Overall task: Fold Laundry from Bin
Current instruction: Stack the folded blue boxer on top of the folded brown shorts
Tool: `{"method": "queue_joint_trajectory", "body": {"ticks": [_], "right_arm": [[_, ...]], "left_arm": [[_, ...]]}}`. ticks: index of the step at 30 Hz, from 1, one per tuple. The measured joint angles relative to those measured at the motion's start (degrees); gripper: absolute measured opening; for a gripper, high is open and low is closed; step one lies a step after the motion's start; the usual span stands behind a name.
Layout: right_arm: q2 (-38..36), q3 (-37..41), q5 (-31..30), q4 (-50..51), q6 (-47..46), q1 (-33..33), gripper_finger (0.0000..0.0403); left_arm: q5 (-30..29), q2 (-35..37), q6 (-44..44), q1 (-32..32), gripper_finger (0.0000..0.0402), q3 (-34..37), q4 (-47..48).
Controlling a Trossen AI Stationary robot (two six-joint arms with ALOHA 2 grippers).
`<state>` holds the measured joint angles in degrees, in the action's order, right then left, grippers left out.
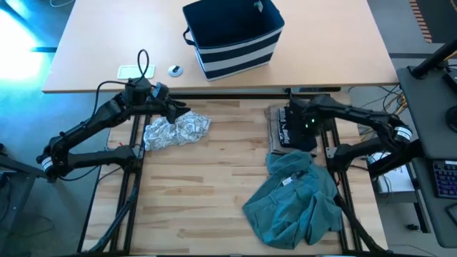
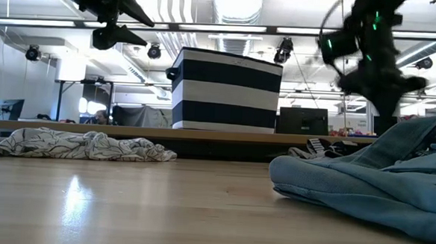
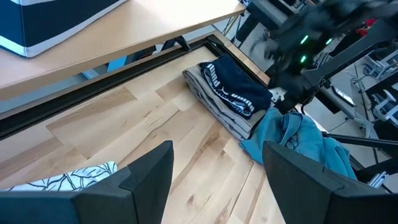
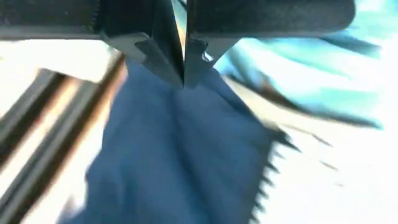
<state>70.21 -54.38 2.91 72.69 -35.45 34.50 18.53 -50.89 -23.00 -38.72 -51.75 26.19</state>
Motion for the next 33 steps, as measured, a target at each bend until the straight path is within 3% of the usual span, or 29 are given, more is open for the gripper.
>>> {"method": "queue_joint_trajectory", "body": {"ticks": [7, 12, 16, 21, 27, 33], "right_arm": [[0.60, -6.30, 0.34, -14.09, 2.88, -0.68, 0.0009], [5.76, -0.79, 0.69, -15.67, 2.48, -2.93, 0.0009], [9.99, 4.42, 2.49, -25.16, 2.06, -5.55, 0.0009], [12.35, 4.12, 5.48, -28.64, 1.68, -6.36, 0.0009], [7.33, -3.89, -2.57, -18.63, 6.39, -3.49, 0.0009], [4.17, -5.74, -13.63, -17.49, 7.74, 7.06, 0.0009]], "left_arm": [[0.02, 0.04, -0.05, 0.00, 0.0230, 0.01, 0.11], [0.06, 0.59, -0.45, 0.00, 0.0230, 0.00, 1.16], [0.50, 1.14, -0.45, 0.00, 0.0230, 0.02, 1.88], [0.50, 1.60, -0.45, 0.00, 0.0230, 0.02, 1.85], [0.50, 1.70, -0.47, 0.00, 0.0230, 0.02, 1.84], [0.50, 1.33, -0.47, 0.00, 0.0230, 0.02, 1.76]]}}
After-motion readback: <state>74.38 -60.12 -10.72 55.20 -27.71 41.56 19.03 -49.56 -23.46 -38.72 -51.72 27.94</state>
